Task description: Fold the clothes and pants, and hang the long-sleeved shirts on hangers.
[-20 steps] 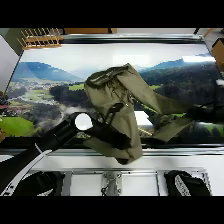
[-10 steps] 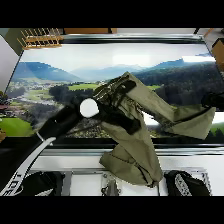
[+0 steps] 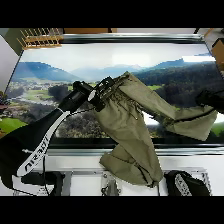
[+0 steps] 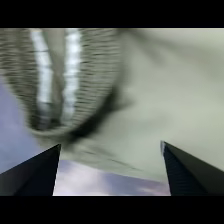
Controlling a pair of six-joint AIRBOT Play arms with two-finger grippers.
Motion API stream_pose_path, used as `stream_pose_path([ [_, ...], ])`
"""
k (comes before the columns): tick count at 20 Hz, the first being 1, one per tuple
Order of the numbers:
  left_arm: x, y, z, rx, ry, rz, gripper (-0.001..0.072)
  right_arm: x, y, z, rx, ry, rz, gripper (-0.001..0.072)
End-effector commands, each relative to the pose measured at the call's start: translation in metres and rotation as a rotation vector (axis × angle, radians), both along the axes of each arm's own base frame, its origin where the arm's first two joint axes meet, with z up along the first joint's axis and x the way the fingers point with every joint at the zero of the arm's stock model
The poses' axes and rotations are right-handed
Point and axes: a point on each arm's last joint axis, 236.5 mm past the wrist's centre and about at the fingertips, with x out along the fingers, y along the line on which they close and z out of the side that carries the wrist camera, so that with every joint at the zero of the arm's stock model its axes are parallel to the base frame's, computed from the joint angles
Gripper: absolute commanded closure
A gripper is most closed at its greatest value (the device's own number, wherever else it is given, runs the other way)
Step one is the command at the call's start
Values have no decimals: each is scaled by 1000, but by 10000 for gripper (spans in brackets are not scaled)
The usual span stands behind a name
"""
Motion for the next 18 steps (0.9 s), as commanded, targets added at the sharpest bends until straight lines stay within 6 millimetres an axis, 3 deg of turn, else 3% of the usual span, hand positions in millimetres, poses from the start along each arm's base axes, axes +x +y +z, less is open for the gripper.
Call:
stream_pose_path([
  [1,35,28,-12,111,-90,-43,21,-8,7,-13,36,60,12,48],
  [4,44,39,-10,76,-101,-3,21,-11,10,-28,60,101,15,49],
  [8,50,16,-12,-128,-84,53,22,-10,29,-48,157,135,31,50],
  [9,53,9,-13,-152,-96,32,22,-11,33,-52,176,143,33,70],
  [11,58,0,-15,-185,-110,27,23,-14,36,-60,191,161,34,223],
  [13,55,-7,-25,-226,-81,54,40,-16,37,-66,198,177,33,246],
  [14,55,-5,-29,-236,-68,79,184,-18,38,-68,203,182,33,246],
  [15,58,0,-30,-256,-62,130,469,-19,39,-69,210,188,35,246],
  [16,63,9,-26,-277,-65,189,694,-20,41,-70,214,193,38,246],
  [18,75,41,0,-330,-79,346,689,-26,43,-72,216,220,57,246],
])
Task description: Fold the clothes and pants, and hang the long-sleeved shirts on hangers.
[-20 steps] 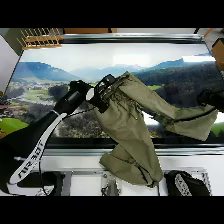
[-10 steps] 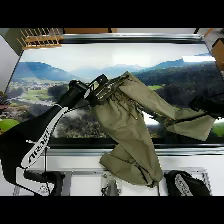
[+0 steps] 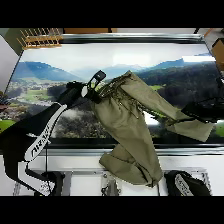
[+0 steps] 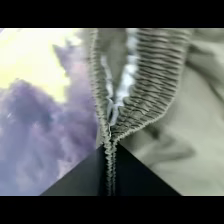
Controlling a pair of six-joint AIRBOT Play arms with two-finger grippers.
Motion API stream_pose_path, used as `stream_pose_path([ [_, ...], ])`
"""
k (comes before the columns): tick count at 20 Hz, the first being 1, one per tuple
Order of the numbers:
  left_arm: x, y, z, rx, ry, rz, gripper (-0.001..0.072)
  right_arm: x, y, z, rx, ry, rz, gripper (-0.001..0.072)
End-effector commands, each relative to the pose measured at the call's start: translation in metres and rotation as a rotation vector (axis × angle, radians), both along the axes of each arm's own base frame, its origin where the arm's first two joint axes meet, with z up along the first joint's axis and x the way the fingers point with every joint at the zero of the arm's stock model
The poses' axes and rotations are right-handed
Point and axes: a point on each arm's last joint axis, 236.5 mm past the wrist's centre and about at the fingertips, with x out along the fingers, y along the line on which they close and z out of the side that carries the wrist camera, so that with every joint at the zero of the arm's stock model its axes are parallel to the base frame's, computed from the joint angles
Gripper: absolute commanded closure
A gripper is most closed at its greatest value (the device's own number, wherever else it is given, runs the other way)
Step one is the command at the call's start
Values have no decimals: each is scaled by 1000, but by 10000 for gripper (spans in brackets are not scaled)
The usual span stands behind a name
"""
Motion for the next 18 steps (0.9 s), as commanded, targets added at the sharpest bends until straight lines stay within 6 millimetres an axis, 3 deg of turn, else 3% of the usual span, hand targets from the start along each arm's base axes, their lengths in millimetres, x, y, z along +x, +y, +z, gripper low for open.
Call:
stream_pose_path([
  [1,16,49,36,-136,8,284,689,-12,8,-7,12,49,57,246],
  [3,13,92,61,-268,24,487,689,-26,14,-15,20,100,108,246],
  [4,4,109,64,-344,56,563,689,-31,19,-21,24,122,133,246],
  [6,-30,140,49,-477,184,728,689,-43,34,-40,42,174,178,246],
  [8,-86,164,14,-558,383,883,689,-62,60,-64,66,246,260,246],
  [10,-144,173,-13,-603,557,970,689,-86,91,-87,90,322,363,244],
  [12,-184,183,-27,-608,609,1027,689,-114,119,-105,117,393,465,208],
  [13,-197,187,-28,-617,609,1053,689,-127,132,-114,130,423,511,19],
  [16,-221,191,-24,-636,580,1093,689,-155,153,-138,115,476,644,-8],
  [18,-231,186,-19,-640,571,1083,689,-160,157,-149,91,495,681,-8],
])
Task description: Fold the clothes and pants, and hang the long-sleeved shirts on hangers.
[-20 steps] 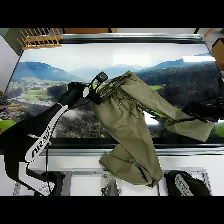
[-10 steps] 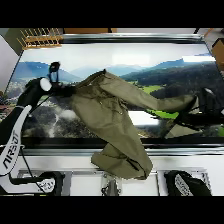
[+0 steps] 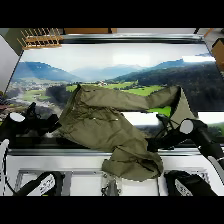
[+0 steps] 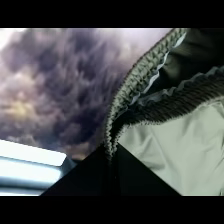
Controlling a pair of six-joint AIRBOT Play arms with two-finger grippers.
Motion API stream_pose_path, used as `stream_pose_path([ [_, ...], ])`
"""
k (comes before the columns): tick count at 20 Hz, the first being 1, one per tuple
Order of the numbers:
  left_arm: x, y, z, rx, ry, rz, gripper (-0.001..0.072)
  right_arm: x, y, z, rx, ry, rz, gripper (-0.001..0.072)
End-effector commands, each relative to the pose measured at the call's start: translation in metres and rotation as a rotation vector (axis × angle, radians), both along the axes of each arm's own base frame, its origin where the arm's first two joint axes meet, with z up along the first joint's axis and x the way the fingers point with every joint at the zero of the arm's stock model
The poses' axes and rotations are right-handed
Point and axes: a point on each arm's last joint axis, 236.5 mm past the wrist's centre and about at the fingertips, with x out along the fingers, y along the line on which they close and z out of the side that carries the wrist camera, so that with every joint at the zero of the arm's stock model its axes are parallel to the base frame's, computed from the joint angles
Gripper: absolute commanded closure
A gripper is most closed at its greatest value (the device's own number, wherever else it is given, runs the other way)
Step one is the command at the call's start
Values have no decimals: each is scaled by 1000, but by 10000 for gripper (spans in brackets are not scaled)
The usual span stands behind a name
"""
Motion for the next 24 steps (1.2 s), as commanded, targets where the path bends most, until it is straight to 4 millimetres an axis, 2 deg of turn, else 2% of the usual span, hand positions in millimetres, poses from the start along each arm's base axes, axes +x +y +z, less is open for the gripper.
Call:
stream_pose_path([
  [1,-32,-12,7,-38,10,6,689,-18,13,-21,-14,35,94,-7],
  [7,-96,-50,38,-115,59,-133,689,-14,12,-28,-23,38,88,-6],
  [10,-110,-58,52,-106,22,-167,683,-14,12,-27,-23,37,87,-6],
  [11,-108,-57,57,-89,-12,-168,423,-14,12,-27,-23,36,87,-6],
  [12,-102,-55,66,-64,-59,-166,37,-12,13,-25,-22,33,88,-6],
  [13,-94,-50,77,-32,-113,-162,-13,-8,13,-21,-23,25,80,-6],
  [16,-47,-25,122,87,-311,-109,-13,20,18,6,-12,-76,77,-6],
  [18,-14,-8,140,129,-379,-91,-13,44,23,32,4,-168,77,-6],
  [20,18,7,139,140,-377,-99,-13,65,26,58,18,-250,42,-6],
  [22,53,16,122,135,-337,-140,-13,78,27,74,29,-298,22,-6],
  [24,92,5,97,107,-288,-223,-13,82,28,77,32,-312,12,-6],
])
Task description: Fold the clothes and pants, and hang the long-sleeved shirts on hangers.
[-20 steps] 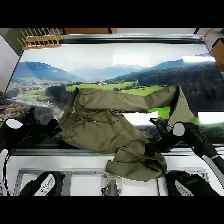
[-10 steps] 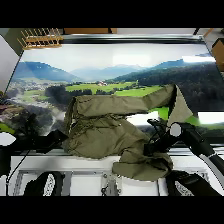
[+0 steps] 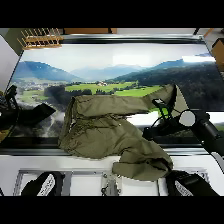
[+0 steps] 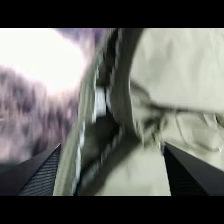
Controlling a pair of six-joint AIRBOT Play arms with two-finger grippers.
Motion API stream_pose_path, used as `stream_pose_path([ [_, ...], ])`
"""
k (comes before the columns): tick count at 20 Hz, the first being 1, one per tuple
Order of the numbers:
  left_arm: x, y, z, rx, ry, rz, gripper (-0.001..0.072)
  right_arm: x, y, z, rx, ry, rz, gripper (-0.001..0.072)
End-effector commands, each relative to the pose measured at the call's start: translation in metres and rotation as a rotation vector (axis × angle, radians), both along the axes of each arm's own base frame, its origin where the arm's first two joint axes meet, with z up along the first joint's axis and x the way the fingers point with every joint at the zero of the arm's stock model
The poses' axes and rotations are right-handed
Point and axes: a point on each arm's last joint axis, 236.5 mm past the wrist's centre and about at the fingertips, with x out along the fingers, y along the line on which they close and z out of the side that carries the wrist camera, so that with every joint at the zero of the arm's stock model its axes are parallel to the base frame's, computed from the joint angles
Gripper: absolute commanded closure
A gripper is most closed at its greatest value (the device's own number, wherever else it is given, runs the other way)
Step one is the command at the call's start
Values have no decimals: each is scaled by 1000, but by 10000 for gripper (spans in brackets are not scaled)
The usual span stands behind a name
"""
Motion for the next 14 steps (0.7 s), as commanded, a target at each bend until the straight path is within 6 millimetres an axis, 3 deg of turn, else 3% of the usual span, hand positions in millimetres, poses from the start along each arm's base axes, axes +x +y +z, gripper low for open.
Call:
stream_pose_path([
  [1,73,-12,-38,26,34,-138,-13,14,2,16,16,-48,-43,-6],
  [4,121,-42,-81,150,102,-337,-13,15,2,16,21,-32,-88,-6],
  [7,148,-49,-108,324,171,-428,-13,15,2,16,23,-25,-105,-5],
  [9,155,-58,-115,330,187,-425,-13,15,2,16,23,-26,-105,-6],
  [12,160,-83,-110,210,165,-404,-13,15,2,15,23,-24,-105,-5],
  [14,152,-85,-112,200,195,-417,-13,16,2,14,24,-20,-118,-6],
])
